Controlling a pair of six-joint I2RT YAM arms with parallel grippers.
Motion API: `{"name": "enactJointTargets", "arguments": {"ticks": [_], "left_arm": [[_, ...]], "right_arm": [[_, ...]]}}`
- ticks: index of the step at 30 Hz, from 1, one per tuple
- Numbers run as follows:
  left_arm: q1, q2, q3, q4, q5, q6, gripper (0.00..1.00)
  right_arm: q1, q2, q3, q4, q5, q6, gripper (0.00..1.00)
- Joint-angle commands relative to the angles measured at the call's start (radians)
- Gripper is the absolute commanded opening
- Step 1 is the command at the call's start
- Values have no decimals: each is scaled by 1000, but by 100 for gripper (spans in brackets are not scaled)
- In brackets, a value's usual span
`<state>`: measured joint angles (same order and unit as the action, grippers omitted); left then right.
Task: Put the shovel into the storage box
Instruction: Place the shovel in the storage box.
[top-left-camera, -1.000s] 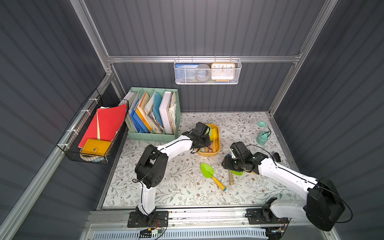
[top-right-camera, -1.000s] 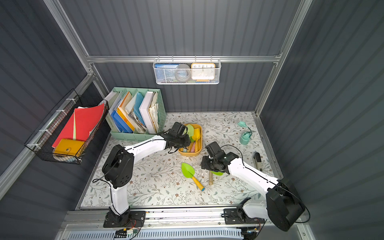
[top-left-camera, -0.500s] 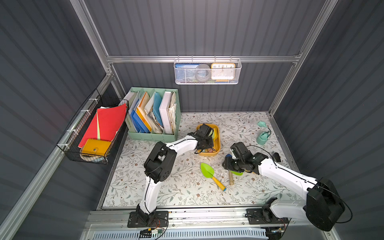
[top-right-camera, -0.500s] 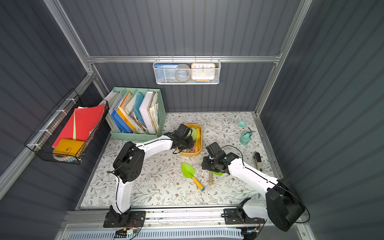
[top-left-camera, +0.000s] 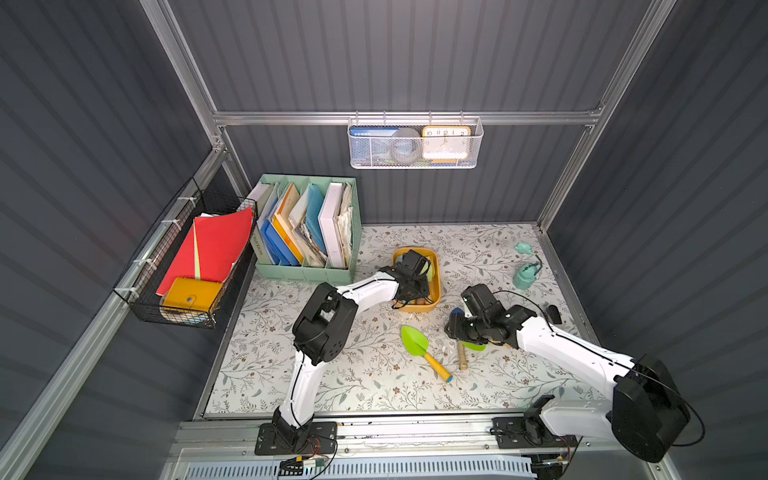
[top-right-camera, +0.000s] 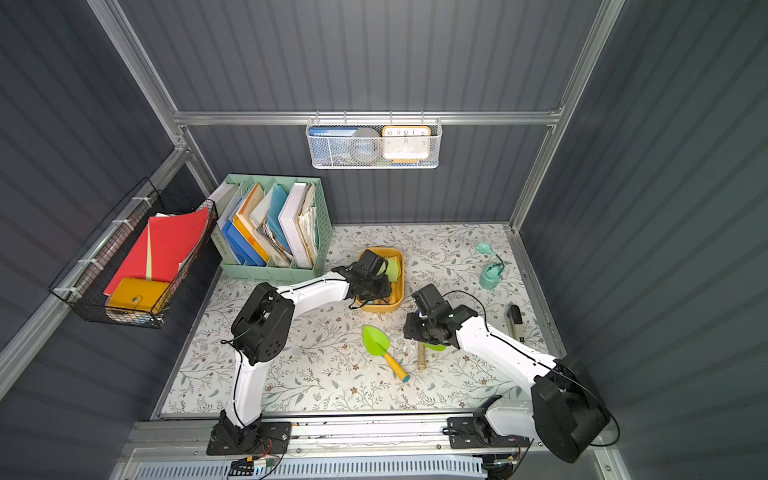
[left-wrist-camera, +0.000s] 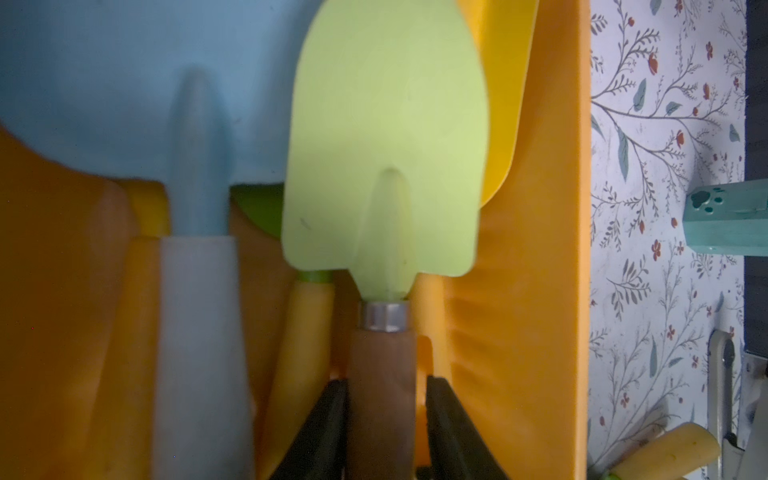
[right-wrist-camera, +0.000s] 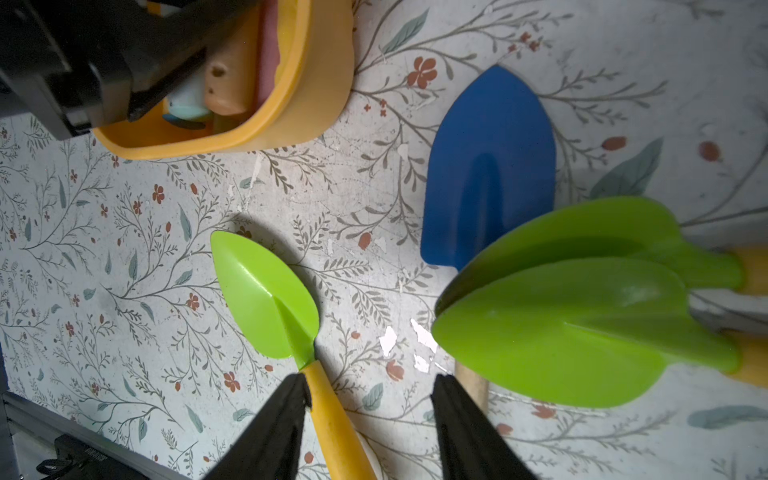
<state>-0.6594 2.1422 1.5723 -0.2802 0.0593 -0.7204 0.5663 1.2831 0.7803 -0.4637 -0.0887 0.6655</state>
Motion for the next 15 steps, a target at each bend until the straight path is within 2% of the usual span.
{"name": "enactJointTargets", "arguments": {"ticks": [1,15], "left_arm": [[-10,-8,26,-18,-31,13,42],[-22,-186,-62,-44,-103,43,47]], "right_arm": [[-3,-11,-7,-11,8,8,54],[-3,-22,24,-46,-7,-9,55]]}}
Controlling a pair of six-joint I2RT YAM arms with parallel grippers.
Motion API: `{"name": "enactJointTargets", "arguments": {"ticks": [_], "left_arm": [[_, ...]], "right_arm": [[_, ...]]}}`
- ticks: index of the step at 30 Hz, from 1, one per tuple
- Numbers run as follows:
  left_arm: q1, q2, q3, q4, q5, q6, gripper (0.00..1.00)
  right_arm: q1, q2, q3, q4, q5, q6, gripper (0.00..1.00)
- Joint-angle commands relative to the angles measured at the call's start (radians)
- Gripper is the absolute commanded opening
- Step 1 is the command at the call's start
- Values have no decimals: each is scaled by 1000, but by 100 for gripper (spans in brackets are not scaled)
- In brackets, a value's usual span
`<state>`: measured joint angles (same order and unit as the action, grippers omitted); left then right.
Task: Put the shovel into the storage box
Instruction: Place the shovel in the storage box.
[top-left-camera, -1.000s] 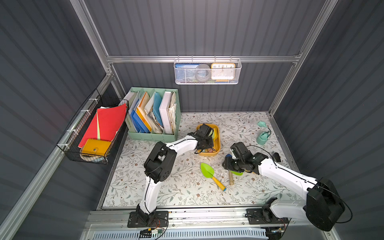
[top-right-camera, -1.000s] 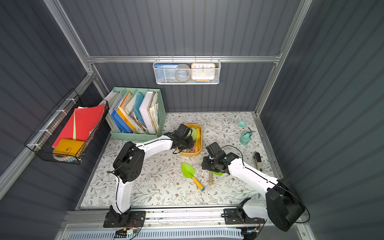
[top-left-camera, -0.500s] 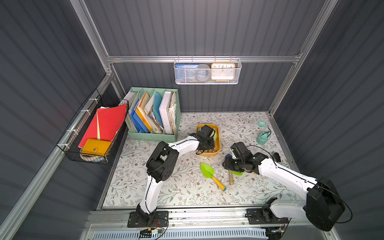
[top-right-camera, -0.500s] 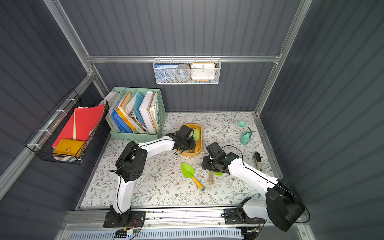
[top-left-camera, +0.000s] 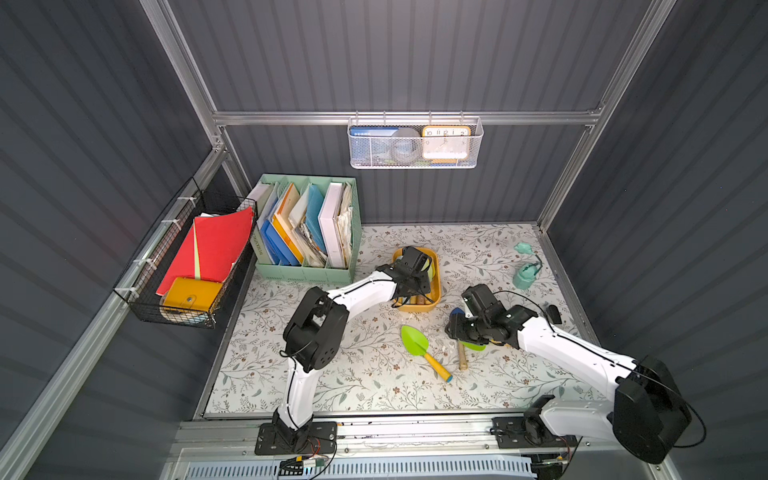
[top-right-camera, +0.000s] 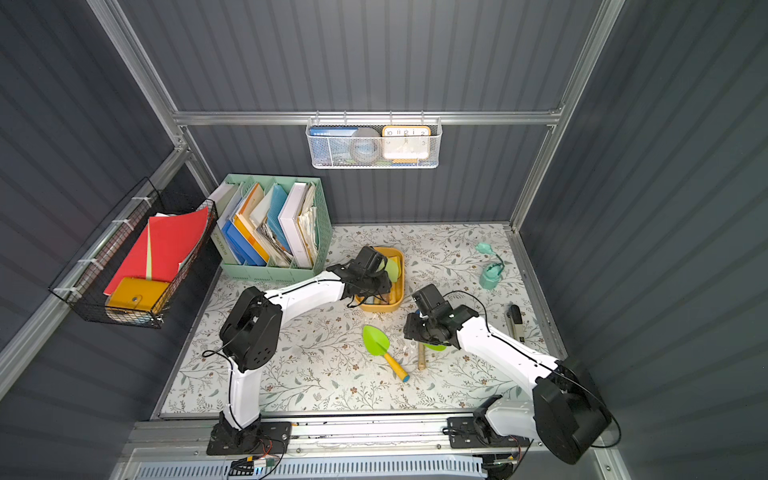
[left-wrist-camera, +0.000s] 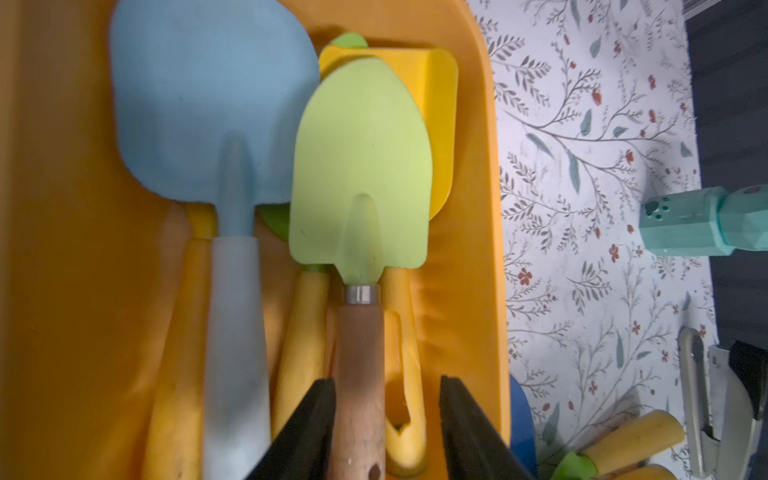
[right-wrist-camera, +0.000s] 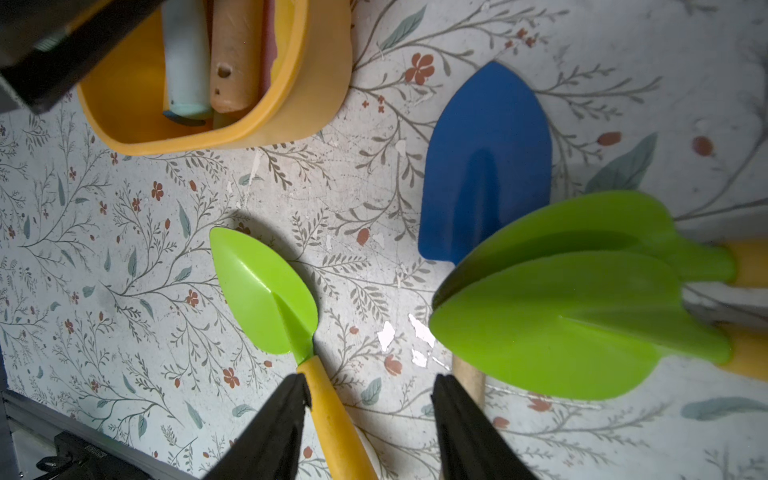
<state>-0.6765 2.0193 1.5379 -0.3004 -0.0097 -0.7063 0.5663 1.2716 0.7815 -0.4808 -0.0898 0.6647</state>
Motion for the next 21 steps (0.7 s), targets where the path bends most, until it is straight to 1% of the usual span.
{"name": "enactJointTargets", "arguments": {"ticks": [1,8,9,21], "left_arm": [[-6,-74,-36,-25,-37,31,47],[-5,-175,-114,-11,-48,54,53],[-5,-190,-151,-10,-50,57,53],[-5,-372,-334,21,-78,49,60]], "right_arm": [[-3,-10,24,-29,-8,-8,56],[-3,-11,37,-39,-20,-17,57],[-3,-11,39,-41,-21,-20,57],[1,-27,53,-50,-39,-53,61]]}}
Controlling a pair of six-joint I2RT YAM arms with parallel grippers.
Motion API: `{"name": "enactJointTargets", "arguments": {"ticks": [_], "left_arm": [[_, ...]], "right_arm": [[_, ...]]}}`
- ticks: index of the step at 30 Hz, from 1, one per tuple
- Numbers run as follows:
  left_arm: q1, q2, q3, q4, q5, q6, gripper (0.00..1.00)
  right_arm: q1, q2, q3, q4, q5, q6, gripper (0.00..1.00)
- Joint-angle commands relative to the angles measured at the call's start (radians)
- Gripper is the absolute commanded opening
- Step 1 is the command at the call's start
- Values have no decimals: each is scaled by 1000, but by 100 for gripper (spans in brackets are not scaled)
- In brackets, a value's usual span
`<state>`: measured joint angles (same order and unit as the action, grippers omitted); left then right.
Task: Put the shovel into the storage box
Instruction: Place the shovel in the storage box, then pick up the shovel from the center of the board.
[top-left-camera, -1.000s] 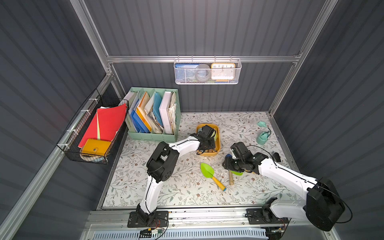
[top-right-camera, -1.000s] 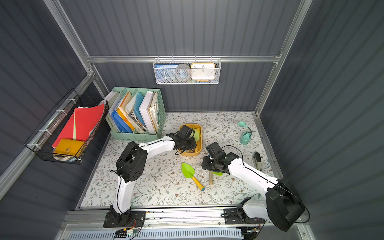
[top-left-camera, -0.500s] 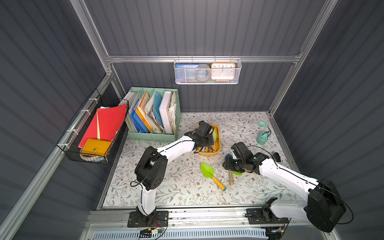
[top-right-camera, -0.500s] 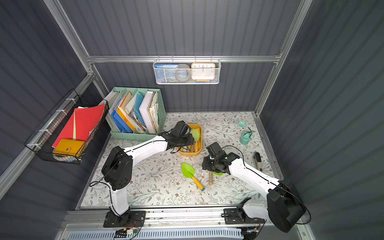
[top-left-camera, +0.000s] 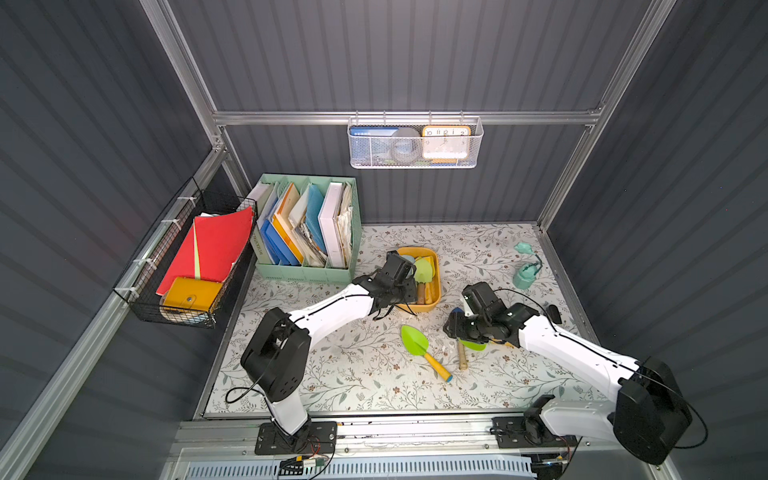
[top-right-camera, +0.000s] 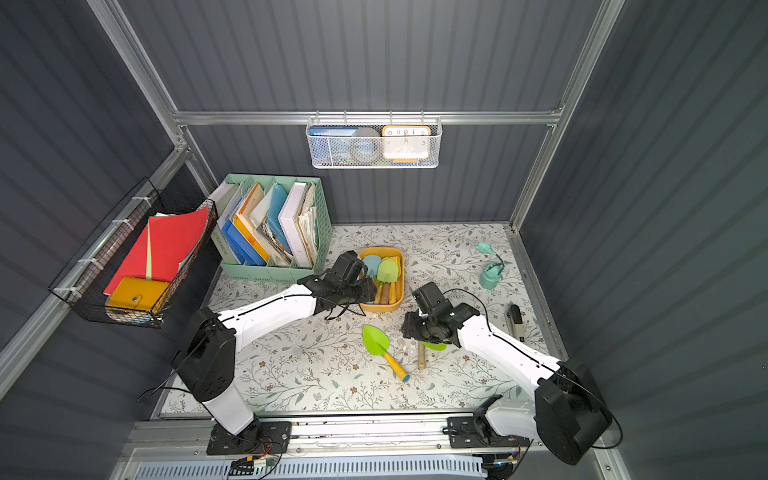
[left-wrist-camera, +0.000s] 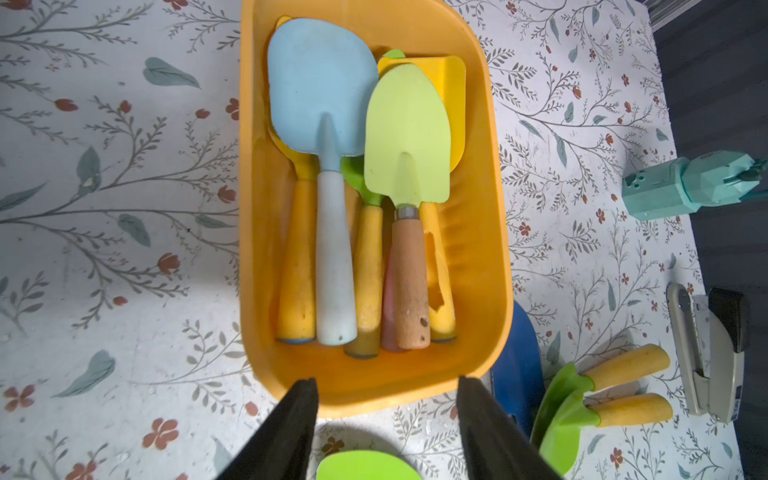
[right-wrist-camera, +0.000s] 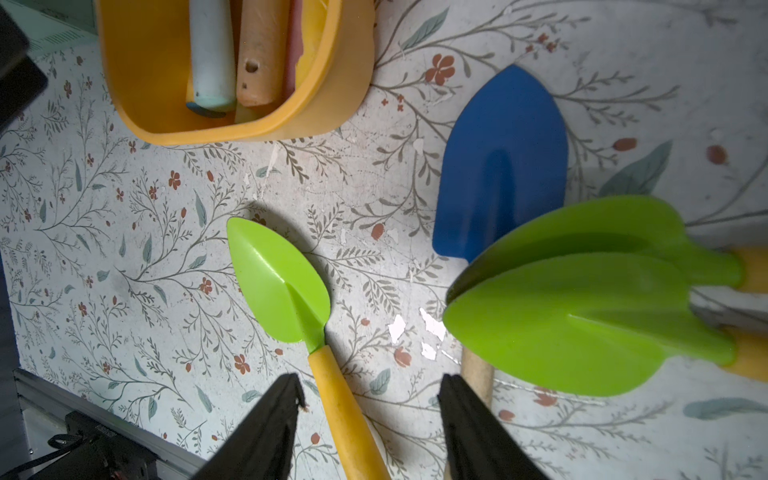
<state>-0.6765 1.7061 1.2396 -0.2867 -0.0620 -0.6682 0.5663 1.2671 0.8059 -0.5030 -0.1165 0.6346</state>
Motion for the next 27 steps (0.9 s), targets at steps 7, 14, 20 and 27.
{"name": "enactJointTargets", "arguments": {"ticks": [7,14,20,27], "left_arm": [[-6,-178,-154,11,-48,-46,61],[-6,-269,-245,7,-58,-86,63],[-6,-328,-321,0,-70,-127,65],[-5,-373,-384,-15,-83,-168,70]], "right_arm": [[9,-25,26,-30,-25,-39,61],[46,-7,38,-49,-35,-55,61],[101,7,41,-62,-14,-62,62],[154,33,45,-66,-18,-70,62]]}}
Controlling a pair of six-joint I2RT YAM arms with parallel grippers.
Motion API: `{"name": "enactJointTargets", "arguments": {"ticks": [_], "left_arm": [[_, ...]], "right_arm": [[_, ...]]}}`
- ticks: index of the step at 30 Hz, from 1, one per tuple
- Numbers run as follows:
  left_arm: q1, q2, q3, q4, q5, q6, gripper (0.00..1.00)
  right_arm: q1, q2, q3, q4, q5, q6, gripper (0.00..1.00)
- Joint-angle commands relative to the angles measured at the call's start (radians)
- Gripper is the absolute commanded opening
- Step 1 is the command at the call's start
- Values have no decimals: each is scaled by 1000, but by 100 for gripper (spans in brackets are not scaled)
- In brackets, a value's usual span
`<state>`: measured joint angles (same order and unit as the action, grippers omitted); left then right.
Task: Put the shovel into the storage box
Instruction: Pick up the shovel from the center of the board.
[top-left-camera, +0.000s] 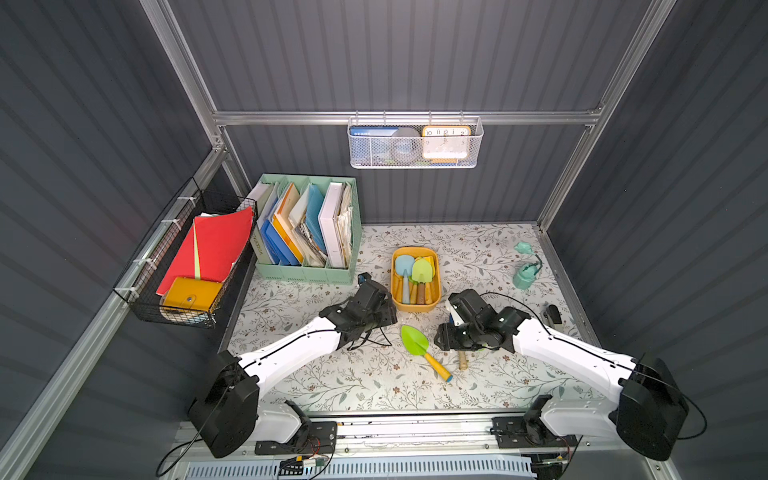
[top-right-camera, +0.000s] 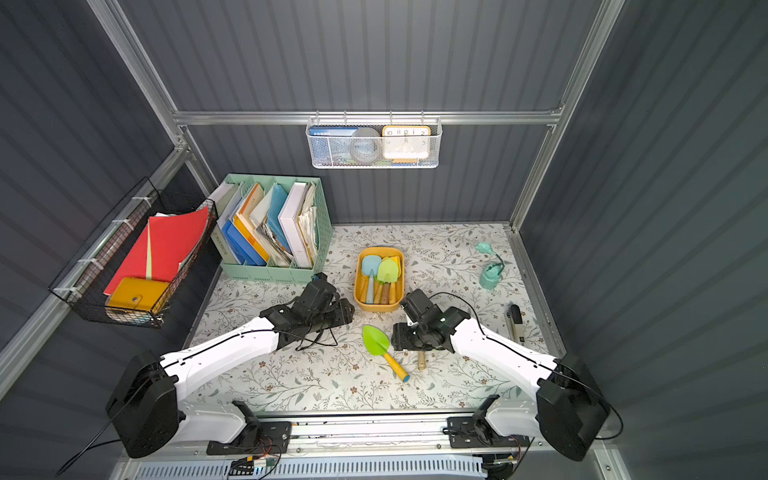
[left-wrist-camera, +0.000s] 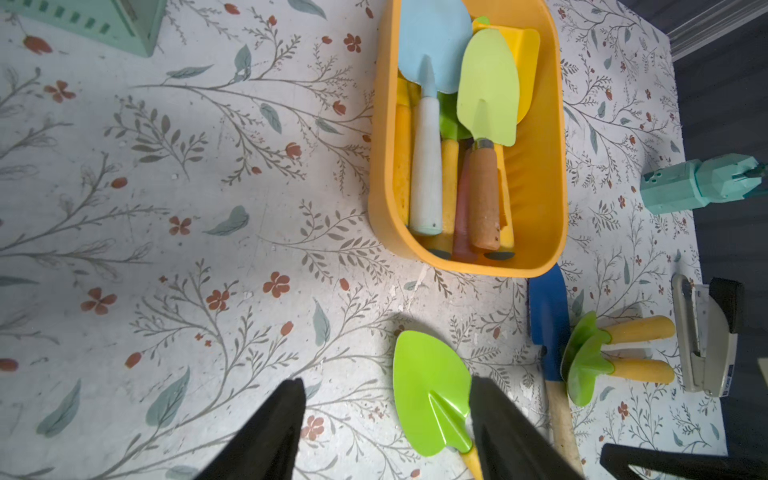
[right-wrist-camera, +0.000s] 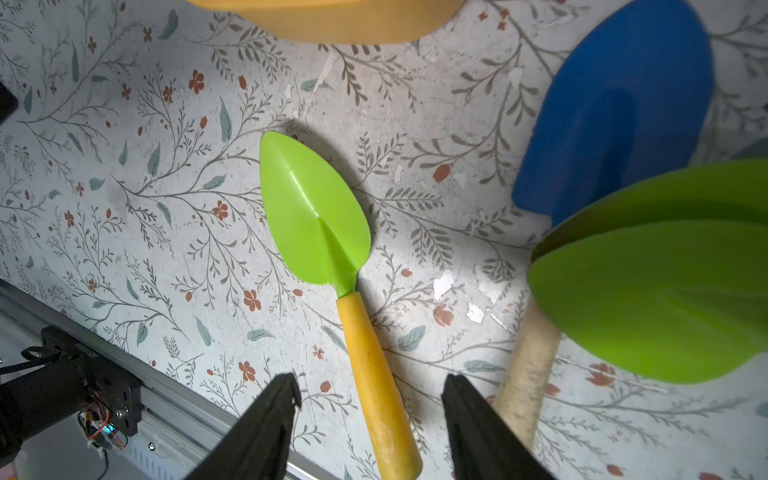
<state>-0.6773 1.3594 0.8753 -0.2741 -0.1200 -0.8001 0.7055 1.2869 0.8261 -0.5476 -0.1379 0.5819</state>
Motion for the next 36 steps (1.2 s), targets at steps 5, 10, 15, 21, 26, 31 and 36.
{"name": "enactJointTargets", "arguments": {"ticks": [5,10,15,21,26,31,36], "left_arm": [[-5,-47,-59,-43,-27,-61,70],[-4,-64,-95,-44,-27,-83,71],[-4,-74,-117,-39,-27,-97,72],[-4,-77,-139,-22,-23,-106,72],[-4,-53,-140,-13,-18,-106,72],[-3,-42,-144,4,-4,-110,72],[-4,-36,-148,7,-6,-112,72]], "right_arm": [[39,40,28,-29,4,-24,62],[67,71,27,-27,1,-16,61],[100,111,31,-32,20,-8,59],[138,175,52,-58,60,-2,55],[179,231,74,-63,87,5,52],[208,276,104,-84,124,4,50],[231,316,130,-98,144,1,48]]}}
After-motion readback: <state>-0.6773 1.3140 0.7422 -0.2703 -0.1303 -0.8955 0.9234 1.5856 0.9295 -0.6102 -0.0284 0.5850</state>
